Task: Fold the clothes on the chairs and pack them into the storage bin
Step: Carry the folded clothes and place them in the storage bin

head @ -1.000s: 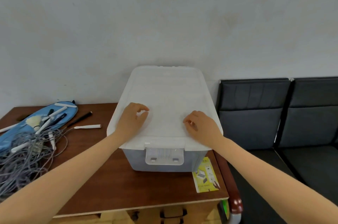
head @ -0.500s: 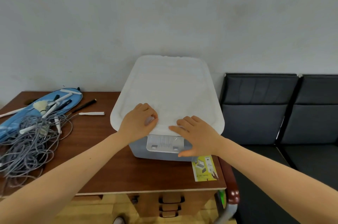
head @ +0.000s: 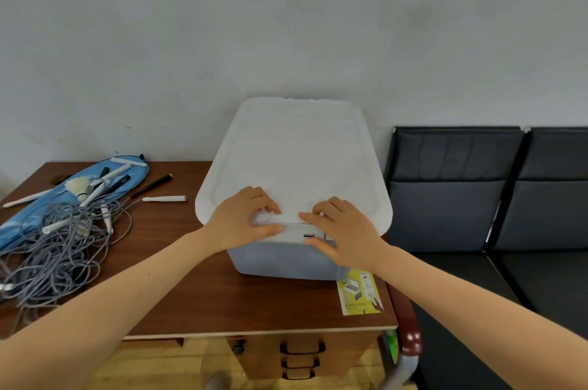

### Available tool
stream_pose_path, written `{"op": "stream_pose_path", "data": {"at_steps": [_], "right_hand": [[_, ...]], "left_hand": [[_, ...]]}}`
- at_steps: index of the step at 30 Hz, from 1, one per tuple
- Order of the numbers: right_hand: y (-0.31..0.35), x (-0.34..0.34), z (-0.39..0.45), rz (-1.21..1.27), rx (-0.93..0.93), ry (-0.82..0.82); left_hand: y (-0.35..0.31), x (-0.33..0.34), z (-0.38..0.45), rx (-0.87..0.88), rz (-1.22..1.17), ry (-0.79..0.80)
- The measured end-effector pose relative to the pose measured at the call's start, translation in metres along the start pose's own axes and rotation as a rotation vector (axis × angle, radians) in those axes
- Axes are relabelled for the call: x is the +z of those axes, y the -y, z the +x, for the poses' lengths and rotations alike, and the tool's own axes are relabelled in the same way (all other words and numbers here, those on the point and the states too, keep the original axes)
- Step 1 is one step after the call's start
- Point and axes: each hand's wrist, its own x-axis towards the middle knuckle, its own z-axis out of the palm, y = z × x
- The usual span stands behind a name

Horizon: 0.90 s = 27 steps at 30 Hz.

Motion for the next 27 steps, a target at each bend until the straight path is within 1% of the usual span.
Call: {"op": "stream_pose_path", "data": {"at_steps": [4,7,8,10,12,15,18,20,24,27], "right_hand": [[-0.002,0.002,0.003,-0.060,0.008,0.072],[0.000,0.003,0.004,-0.028,0.052,0.081],[0.001,0.002,0.005,-0.013,0.059,0.080],[0.002,-0.001,0.005,0.015,0.065,0.081],[0.002,-0.003,0.006,0.067,0.087,0.109],[0.001,-0.009,0.009,0.165,0.117,0.172],[-0.001,-0.022,0.018,0.369,0.260,0.299],[-0.002,-0.026,0.023,0.436,0.295,0.355],[0.001,-0.022,0.018,0.367,0.275,0.320],[0.004,-0.023,0.020,0.347,0.285,0.299]], "left_hand": [[0.004,0.003,-0.003,0.062,0.096,0.031],[0.006,0.003,-0.003,0.110,0.147,0.069],[0.006,0.002,-0.003,0.107,0.142,0.081],[0.004,-0.002,-0.002,0.033,0.062,0.111],[0.002,-0.005,0.000,-0.033,-0.029,0.123],[0.002,-0.005,0.002,-0.030,-0.073,0.132],[0.002,-0.005,0.001,-0.047,-0.092,0.126],[0.001,-0.006,0.001,-0.051,-0.095,0.125],[-0.003,-0.007,0.001,-0.062,-0.088,0.128],[-0.003,-0.008,-0.001,-0.072,-0.123,0.092]]}}
